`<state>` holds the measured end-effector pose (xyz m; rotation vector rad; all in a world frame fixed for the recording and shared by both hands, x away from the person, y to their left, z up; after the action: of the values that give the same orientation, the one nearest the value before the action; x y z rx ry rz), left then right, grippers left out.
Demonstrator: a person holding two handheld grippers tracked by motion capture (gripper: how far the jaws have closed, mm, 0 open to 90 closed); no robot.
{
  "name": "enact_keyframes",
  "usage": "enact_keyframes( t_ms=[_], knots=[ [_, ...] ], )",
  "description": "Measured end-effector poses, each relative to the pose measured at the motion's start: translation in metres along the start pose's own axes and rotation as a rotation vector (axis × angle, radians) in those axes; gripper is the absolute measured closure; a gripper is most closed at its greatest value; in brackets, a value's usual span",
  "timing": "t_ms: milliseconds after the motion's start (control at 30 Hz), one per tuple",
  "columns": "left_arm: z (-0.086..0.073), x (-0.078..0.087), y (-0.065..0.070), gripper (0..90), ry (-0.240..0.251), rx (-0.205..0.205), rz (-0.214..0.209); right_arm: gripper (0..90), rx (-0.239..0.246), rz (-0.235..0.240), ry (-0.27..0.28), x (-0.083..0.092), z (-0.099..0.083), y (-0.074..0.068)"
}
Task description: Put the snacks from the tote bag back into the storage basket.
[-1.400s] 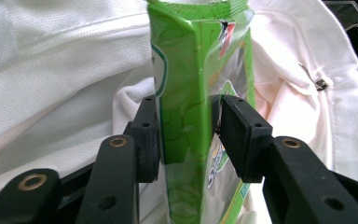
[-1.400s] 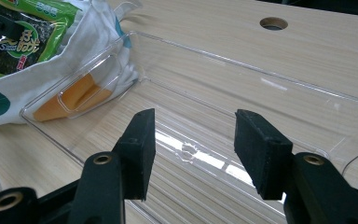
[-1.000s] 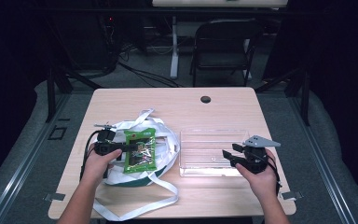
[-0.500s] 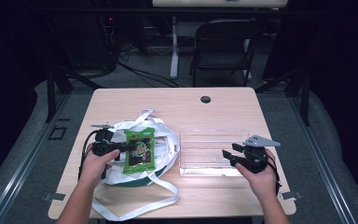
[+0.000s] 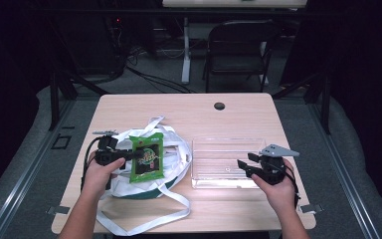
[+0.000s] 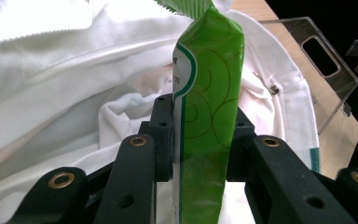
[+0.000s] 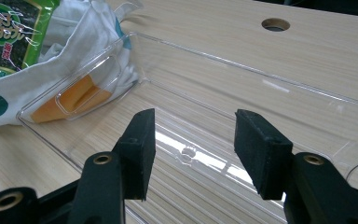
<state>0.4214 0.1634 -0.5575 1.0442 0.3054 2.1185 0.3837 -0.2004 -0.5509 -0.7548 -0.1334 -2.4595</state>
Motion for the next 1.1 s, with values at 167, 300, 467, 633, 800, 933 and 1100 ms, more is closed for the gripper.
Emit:
enact_keyframes(
  t_ms=[167,300,467,633,800,933,1100],
  knots=[
    [0.005,0.006,0.004,71.1,0.025,-0.017,0.0,48.4,0.0,0.001,0.0,0.0,0.0,0.0],
    [0.007,0.008,0.006,71.1,0.039,-0.032,0.002,48.4,-0.001,0.001,0.001,0.0,0.0,0.0],
    [0.011,0.011,0.009,71.2,0.062,-0.06,-0.003,48.4,0.001,0.0,-0.001,0.0,0.0,0.0],
    [0.017,0.017,0.016,71.2,0.108,-0.115,-0.005,48.4,0.007,0.002,0.005,0.0,0.0,-0.001],
    [0.022,0.021,0.023,71.3,0.138,-0.154,-0.004,48.4,0.015,0.001,0.003,0.0,0.0,-0.001],
    [0.025,0.024,0.027,71.3,0.155,-0.171,0.002,48.4,0.021,-0.002,0.006,0.0,0.001,-0.001],
    [0.027,0.026,0.031,71.3,0.177,-0.191,0.0,48.9,0.046,-0.009,-0.007,-0.001,-0.001,0.0]
  ],
)
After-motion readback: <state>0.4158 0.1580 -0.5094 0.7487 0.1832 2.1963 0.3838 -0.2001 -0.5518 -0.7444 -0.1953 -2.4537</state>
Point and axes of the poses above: each handheld gripper's, and its own axes: x roughly backward along the jaws, z roughly out of its top, y roughly to its right, the point moved 10 cm from there along -x, roughly forward along the jaws, and after that the axes turned 2 degrees about x, right-handed, at the moved point
